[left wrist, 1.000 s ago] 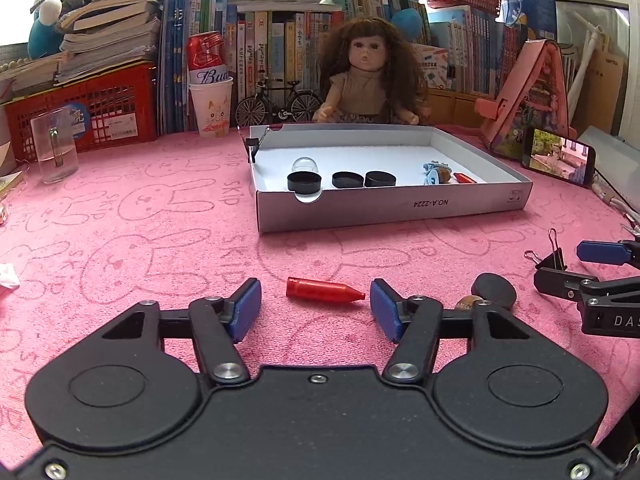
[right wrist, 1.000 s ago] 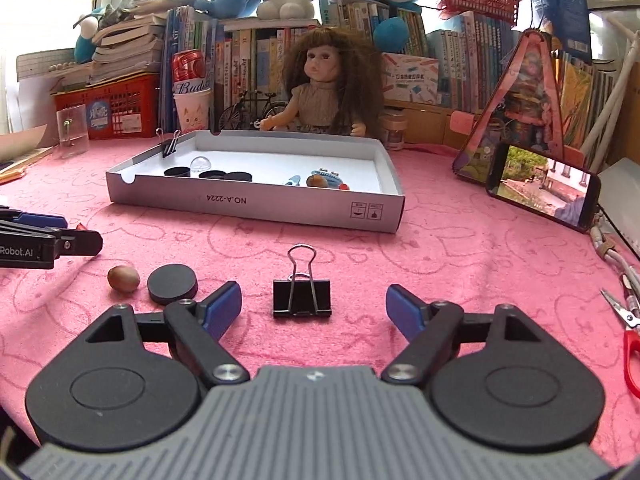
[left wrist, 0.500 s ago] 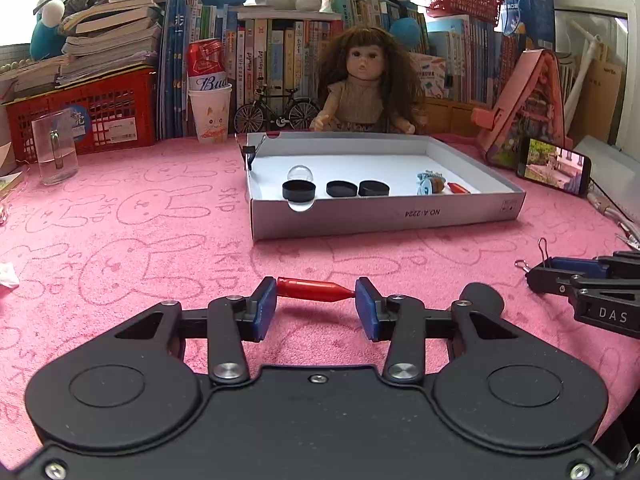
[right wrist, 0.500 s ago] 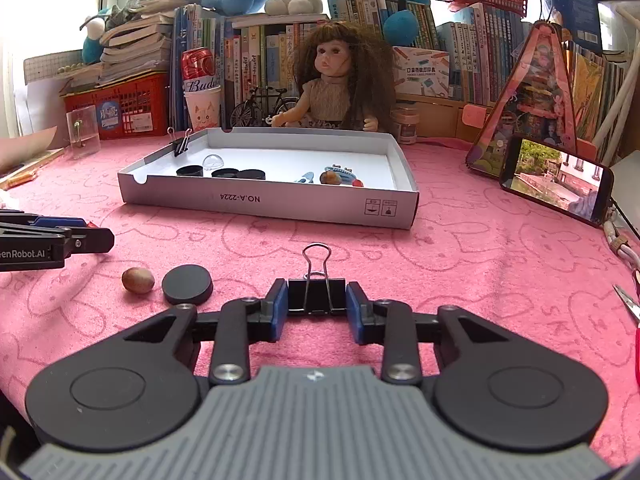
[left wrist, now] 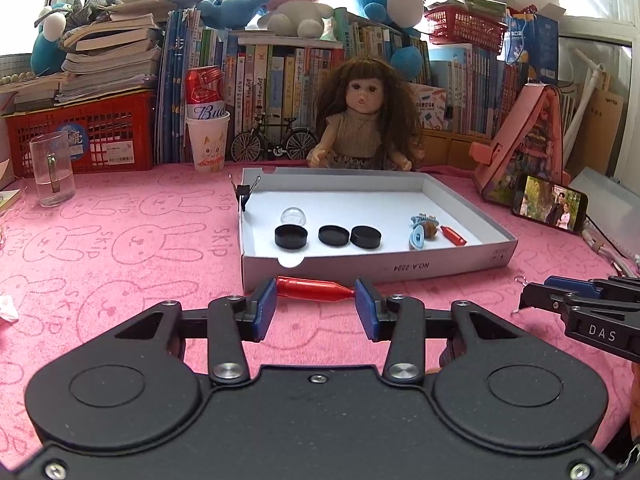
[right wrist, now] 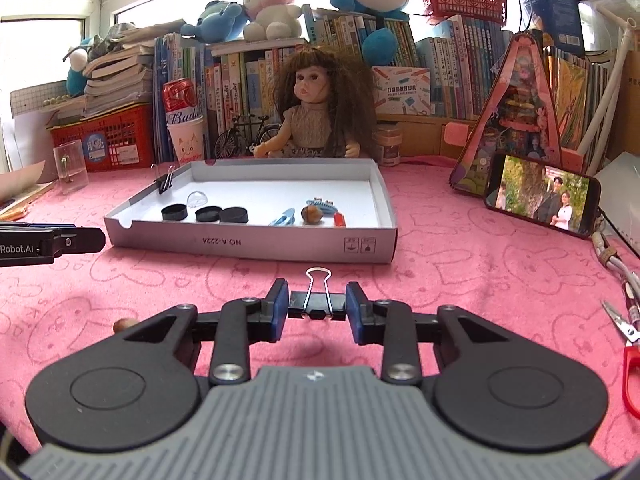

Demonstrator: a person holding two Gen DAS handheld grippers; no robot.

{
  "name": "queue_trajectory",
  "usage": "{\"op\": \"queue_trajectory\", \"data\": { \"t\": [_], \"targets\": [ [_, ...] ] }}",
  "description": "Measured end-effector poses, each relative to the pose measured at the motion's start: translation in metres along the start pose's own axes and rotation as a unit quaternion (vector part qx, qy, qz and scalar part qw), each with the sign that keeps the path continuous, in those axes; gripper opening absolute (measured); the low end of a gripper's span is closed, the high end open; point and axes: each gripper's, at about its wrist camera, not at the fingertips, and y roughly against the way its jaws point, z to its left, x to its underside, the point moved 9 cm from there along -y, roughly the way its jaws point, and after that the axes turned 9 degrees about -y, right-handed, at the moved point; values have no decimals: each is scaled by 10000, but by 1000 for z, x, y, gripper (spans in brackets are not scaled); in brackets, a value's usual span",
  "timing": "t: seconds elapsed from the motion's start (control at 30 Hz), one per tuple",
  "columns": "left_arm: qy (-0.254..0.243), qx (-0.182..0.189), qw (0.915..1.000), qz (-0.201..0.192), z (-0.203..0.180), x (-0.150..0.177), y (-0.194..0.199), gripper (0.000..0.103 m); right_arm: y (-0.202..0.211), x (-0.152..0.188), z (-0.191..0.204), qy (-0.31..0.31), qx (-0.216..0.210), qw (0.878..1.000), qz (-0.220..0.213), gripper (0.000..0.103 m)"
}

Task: Organize rigid objects
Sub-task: 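Lift the marker and binder clip and carry both over the white tray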

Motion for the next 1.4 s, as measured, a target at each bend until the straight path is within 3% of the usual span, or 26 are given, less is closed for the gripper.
{"op": "queue_trajectory", "data": {
  "t": [0.57,0.97,1.2,1.3,1.4],
  "targets": [
    [179,-103,9998,-26,13,-28,-30,41,-12,-33,-7,-321,24,9992,-251,36],
    [422,-127,9990,98,19,-36,-63,41,-41,-44,-14,-766,70,9969,-175,36],
    [556,-135,9982,161,28,-59,-94,41,-66,-64,-17,-919,75,9957,-117,36],
    [587,-131,9980,207,31,-69,-109,40,-79,-72,-22,-1056,98,9944,31,14],
    [612,-158,9975,327,32,-71,-125,40,-93,-80,-30,-1307,67,9913,156,13]
  ]
}}
